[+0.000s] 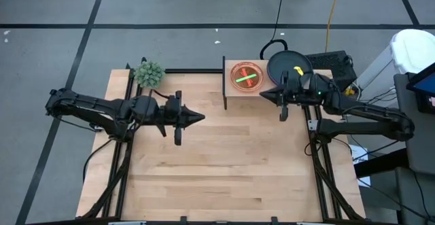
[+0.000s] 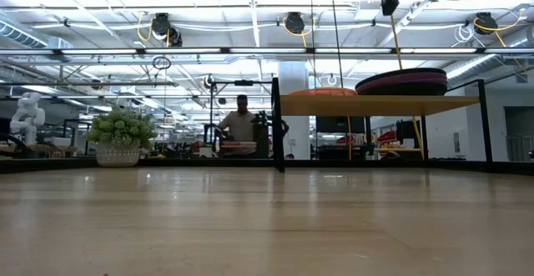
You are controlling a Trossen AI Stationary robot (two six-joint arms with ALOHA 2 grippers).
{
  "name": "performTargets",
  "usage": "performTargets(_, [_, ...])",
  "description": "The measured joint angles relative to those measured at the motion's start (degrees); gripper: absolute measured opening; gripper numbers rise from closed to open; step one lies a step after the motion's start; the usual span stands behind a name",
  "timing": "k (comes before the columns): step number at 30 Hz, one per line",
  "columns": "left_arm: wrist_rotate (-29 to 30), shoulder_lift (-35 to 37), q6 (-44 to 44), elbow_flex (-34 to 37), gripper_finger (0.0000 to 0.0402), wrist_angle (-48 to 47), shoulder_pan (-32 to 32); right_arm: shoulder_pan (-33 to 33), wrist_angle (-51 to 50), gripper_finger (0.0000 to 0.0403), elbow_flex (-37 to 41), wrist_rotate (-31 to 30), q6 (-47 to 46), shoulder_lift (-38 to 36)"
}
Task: Place and stack plates onto a shelf
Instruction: Return to Home Position
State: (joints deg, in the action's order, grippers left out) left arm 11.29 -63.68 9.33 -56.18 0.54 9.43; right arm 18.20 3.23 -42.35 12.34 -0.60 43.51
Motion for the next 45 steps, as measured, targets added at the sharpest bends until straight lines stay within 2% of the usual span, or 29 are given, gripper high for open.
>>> performTargets(5, [-0.4,0.0,-1.8,1.9,0.0004,1.1,-0.9,0.0,4.8,0.0,5.3,0.0,2.5,-1.7])
performTargets(11, [-1.5,2.0,-2.9,9.9,0.0002,7.1,-3.2,0.0,6.0,0.0,9.8,0.0,5.6,-3.5])
performTargets(20, [-1.8,12.5,-4.1,23.1,0.0001,12.6,-4.7,0.0,6.0,0.0,14.5,0.0,8.0,-5.6])
performTargets(28, [1.7,22.6,-5.2,31.6,0.0001,13.4,-4.7,0.0,8.9,0.0,20.1,1.2,10.5,-5.7])
performTargets(35, [2.3,26.9,-4.5,36.4,0.0,13.5,-4.5,-1.8,18.5,0.0,27.9,0.8,10.0,-5.8])
performTargets(45, [2.2,27.5,-4.5,40.8,0.0,14.4,-4.5,-5.1,18.9,0.0,34.0,-0.4,8.8,-5.8])
